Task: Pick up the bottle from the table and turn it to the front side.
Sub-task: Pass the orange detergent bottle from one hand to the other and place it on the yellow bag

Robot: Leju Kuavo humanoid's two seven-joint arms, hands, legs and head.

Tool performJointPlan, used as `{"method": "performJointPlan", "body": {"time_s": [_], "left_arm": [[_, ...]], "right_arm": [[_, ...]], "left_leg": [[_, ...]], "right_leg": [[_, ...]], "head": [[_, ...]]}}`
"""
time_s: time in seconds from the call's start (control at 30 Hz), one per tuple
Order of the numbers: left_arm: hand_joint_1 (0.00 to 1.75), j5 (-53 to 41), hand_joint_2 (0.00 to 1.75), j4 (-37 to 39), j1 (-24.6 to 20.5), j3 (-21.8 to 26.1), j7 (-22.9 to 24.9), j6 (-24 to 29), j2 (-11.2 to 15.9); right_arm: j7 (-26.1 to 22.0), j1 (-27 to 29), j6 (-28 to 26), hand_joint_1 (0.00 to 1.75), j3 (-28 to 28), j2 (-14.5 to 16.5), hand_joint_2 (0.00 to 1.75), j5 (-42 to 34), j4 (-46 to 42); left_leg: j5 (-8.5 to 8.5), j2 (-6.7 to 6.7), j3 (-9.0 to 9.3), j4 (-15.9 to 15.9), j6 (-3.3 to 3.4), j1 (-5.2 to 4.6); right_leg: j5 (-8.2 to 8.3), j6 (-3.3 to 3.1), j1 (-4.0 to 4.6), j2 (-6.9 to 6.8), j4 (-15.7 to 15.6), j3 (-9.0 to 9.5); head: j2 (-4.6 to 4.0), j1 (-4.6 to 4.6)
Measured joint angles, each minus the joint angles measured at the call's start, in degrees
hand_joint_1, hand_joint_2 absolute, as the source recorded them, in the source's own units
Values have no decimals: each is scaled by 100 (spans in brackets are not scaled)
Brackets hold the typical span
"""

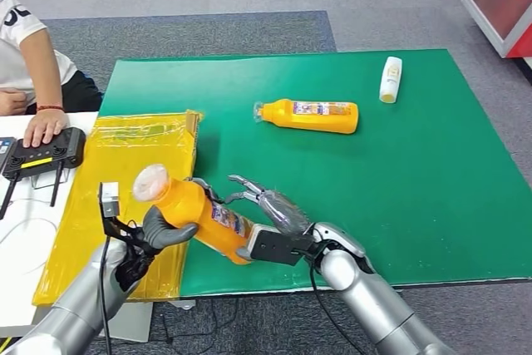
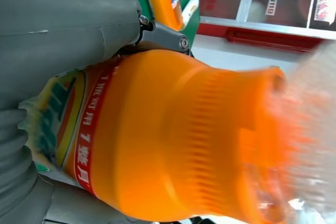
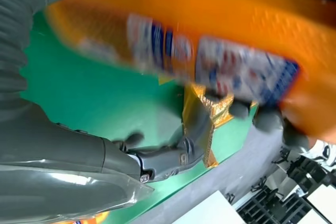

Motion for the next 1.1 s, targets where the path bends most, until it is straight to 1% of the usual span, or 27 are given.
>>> {"method": "performJointPlan", "body": {"time_s": [0.07,0.23,0.37,0.5,0.63,0.73,0.83,0.97,1.1], "left_arm": [[159,-36,175,0,36,-3,-12,9,14],[165,-196,175,-14,102,-14,-76,75,43],[175,-766,175,-134,122,-85,-186,455,107],[175,-1141,175,-396,133,-178,-256,685,212],[175,-1456,175,-717,133,-303,-191,960,291],[175,-1795,175,-903,121,-410,-62,1286,339],[175,-2241,175,-1069,56,-559,176,1670,408],[175,-2808,175,-1282,-164,-851,618,2075,497],[175,-3167,175,-1358,-442,-1151,1036,2312,548]], "right_arm": [[4,0,28,0,-17,7,175,-46,-3],[16,6,160,0,-88,20,175,-267,-4],[12,46,318,0,-259,26,175,-676,-4],[13,87,369,0,-481,26,175,-927,9],[17,107,392,0,-696,28,175,-1028,13],[22,149,383,0,-815,37,175,-1032,13],[33,204,375,0,-931,41,175,-1016,13],[35,284,367,0,-1066,41,175,-976,13],[35,345,364,0,-1180,45,175,-928,13]], "left_leg": [[0,0,0,0,0,0],[0,0,0,0,0,0],[0,0,0,0,0,0],[0,0,0,0,0,0],[0,0,0,0,0,0],[0,0,0,0,0,0],[0,0,0,0,0,0],[0,0,0,0,0,0],[1,0,1,0,0,0]], "right_leg": [[0,0,0,0,0,0],[0,0,0,0,0,0],[0,0,0,0,0,-1],[0,0,0,-1,0,-1],[0,0,0,0,0,-1],[0,0,0,0,-1,-1],[0,0,0,0,-1,-2],[0,0,0,-1,-1,-1],[1,0,0,0,-1,0]], "head": [[0,-1],[0,1],[0,0],[0,1],[0,0],[0,-1],[0,-1],[0,0],[0,1]]}}
